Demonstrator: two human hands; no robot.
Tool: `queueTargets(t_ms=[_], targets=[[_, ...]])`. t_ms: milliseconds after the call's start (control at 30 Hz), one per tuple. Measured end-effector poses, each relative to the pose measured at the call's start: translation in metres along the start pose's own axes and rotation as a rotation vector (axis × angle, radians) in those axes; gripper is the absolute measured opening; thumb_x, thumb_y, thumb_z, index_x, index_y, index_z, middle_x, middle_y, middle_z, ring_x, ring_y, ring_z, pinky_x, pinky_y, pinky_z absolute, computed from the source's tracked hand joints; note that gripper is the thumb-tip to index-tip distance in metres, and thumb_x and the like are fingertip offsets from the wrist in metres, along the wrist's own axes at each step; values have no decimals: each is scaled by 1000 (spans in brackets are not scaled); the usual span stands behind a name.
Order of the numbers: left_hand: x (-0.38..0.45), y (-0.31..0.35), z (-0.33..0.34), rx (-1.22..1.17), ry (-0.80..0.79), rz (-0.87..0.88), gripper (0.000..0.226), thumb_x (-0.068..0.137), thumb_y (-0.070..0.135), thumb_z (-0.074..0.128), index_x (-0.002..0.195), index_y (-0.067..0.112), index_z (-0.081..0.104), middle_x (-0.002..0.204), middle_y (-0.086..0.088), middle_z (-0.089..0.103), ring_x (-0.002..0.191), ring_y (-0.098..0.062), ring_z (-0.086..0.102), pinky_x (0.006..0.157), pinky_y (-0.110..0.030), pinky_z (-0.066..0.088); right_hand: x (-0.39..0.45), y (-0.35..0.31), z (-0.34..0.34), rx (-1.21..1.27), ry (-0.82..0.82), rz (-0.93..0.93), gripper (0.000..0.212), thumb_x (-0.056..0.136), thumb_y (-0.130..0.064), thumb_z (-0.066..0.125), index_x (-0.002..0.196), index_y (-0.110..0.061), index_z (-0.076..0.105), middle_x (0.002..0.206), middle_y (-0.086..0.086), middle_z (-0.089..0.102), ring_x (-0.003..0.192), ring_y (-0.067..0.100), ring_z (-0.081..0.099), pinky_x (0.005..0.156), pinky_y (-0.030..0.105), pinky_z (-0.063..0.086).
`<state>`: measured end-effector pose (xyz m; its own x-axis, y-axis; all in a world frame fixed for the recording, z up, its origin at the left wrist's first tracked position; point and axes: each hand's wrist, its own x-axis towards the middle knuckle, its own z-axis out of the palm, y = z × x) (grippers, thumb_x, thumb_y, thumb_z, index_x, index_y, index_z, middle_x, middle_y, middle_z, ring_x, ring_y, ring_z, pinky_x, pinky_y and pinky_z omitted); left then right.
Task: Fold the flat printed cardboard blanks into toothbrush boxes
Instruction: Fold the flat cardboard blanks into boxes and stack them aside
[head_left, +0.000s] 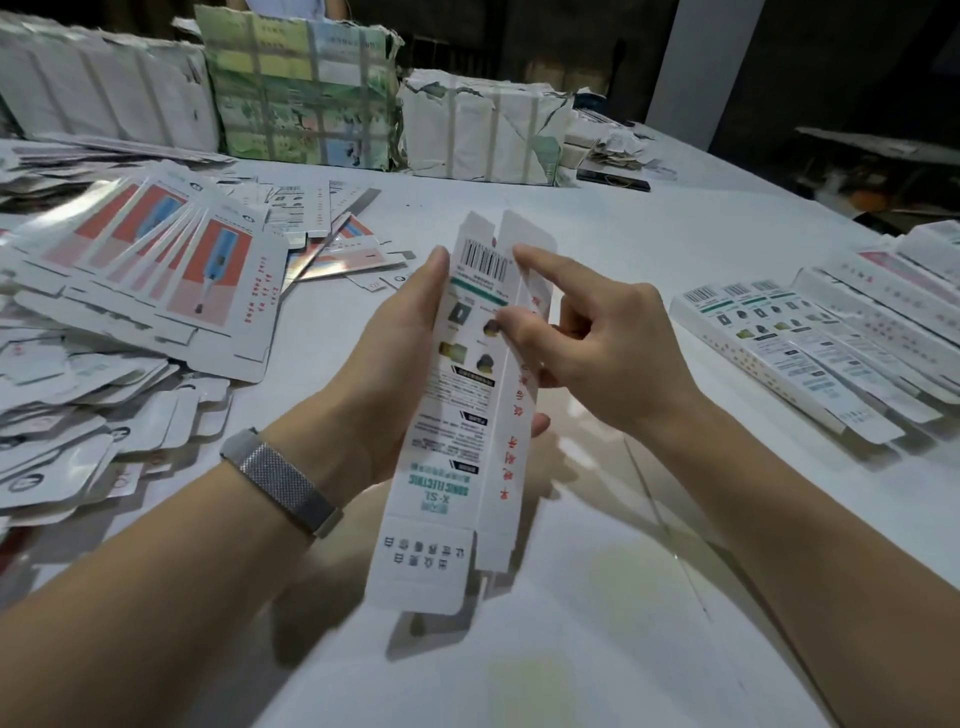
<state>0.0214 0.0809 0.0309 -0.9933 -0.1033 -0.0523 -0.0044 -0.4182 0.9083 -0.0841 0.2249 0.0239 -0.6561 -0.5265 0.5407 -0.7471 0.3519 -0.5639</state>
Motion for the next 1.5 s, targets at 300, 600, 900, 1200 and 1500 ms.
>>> queueTargets(t_ms=[300,600,900,1200,1500], targets=[[0,-6,2,164,-172,-30,52,103,54,31,127,19,60,112,-21,69,86,-36,71,69,-48,59,10,-2,-14,276,39,17,17,93,-21,68,78,-15,65,59,7,60,53,23,53,51,34,46],[2,-12,9,144,-239,80,40,104,47,37,143,46,35,103,-17,66,82,-36,65,70,-47,54,11,-6,-36,617,-115,92,19,87,-16,55,70,-8,49,62,-1,55,58,23,31,53,26,24],[5,-20,15,191,-104,207,33,105,38,41,134,54,39,91,-10,72,74,-31,72,62,-45,59,8,-7,-29,665,-14,15,12,88,-9,54,78,-12,49,62,0,47,57,19,39,51,29,29],[0,-20,18,70,-46,261,25,106,31,39,129,42,44,96,-10,74,90,-36,73,63,-49,60,4,-12,-4,726,-38,119,22,96,-26,47,105,-19,65,80,5,64,68,21,57,47,22,40],[4,-23,17,166,-27,324,19,108,25,35,126,28,38,100,-19,71,90,-43,71,73,-57,60,2,-11,-4,739,-100,129,25,97,-26,41,84,-10,56,67,-2,60,63,20,57,43,28,36]])
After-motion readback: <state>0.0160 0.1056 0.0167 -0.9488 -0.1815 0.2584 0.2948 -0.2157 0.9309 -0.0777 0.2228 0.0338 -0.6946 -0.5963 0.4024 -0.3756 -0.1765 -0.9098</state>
